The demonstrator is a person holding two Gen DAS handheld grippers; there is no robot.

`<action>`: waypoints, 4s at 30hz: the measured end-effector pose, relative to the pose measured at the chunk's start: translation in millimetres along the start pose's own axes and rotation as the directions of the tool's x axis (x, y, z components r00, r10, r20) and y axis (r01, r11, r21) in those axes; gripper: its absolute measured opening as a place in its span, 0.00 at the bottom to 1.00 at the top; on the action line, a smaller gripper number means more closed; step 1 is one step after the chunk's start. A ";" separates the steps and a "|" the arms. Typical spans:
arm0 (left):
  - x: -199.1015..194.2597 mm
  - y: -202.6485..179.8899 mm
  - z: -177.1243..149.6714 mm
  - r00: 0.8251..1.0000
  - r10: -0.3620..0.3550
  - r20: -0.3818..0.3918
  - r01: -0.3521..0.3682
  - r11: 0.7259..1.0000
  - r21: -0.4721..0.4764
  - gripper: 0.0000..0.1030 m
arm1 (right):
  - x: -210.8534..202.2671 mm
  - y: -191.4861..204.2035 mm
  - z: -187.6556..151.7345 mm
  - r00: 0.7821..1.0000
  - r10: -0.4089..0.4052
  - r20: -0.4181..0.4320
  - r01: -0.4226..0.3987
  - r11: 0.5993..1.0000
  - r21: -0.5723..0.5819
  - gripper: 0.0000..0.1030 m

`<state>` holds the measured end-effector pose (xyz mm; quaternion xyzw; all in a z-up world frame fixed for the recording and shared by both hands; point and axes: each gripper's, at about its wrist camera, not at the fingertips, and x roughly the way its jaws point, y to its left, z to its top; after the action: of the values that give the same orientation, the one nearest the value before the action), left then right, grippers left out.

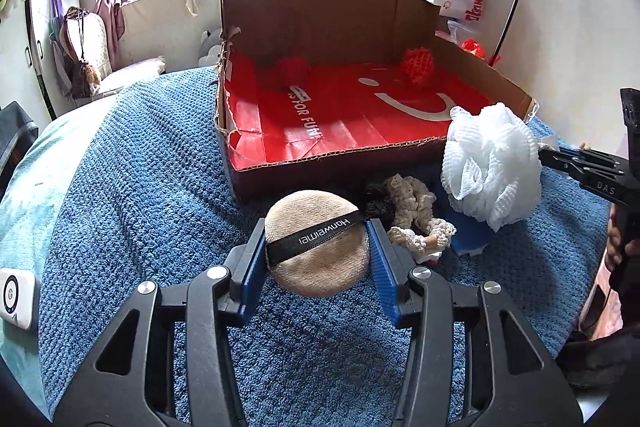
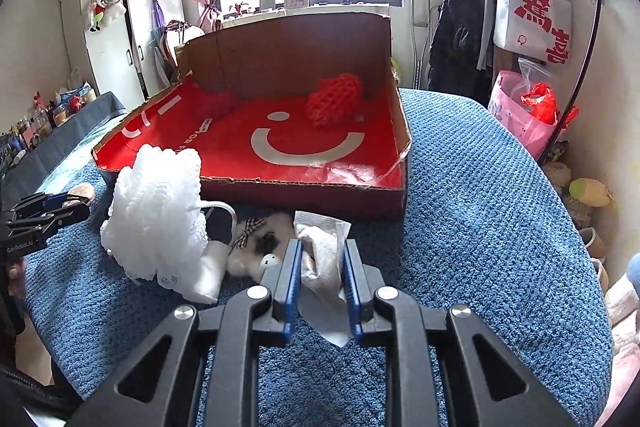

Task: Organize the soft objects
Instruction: 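Carry the powder puff and tissue into the box with both grippers, then open both grippers to drop the puff and tissue in the box, then lift both grippers out of the box toward the remaining items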

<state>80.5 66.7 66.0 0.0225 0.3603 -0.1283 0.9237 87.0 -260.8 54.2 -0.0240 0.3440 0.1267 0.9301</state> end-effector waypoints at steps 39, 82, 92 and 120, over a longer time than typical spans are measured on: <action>181.7 -24.2 194.0 0.968 -0.090 -0.232 0.133 0.975 0.176 0.44 | 214.4 53.8 209.1 0.944 0.141 -0.299 -0.182 0.977 -0.115 0.21; 235.0 -26.8 196.6 0.956 -0.049 -0.290 0.098 0.983 0.156 0.58 | 265.2 33.5 222.6 0.910 0.126 -0.394 -0.184 0.977 -0.113 0.29; 224.3 -34.7 196.9 0.960 -0.043 -0.276 0.092 0.982 0.165 0.64 | 263.3 27.0 228.0 0.912 0.119 -0.392 -0.175 0.978 -0.110 0.43; 84.1 -19.0 209.1 0.994 -0.113 0.014 0.113 0.993 0.026 0.87 | 106.7 35.7 253.0 0.985 0.125 -0.123 -0.136 0.987 -0.085 0.86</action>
<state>273.3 1.8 165.1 0.0128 0.3521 -0.1850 0.9174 316.5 -169.6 179.6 -0.0522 0.3925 0.2015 0.8959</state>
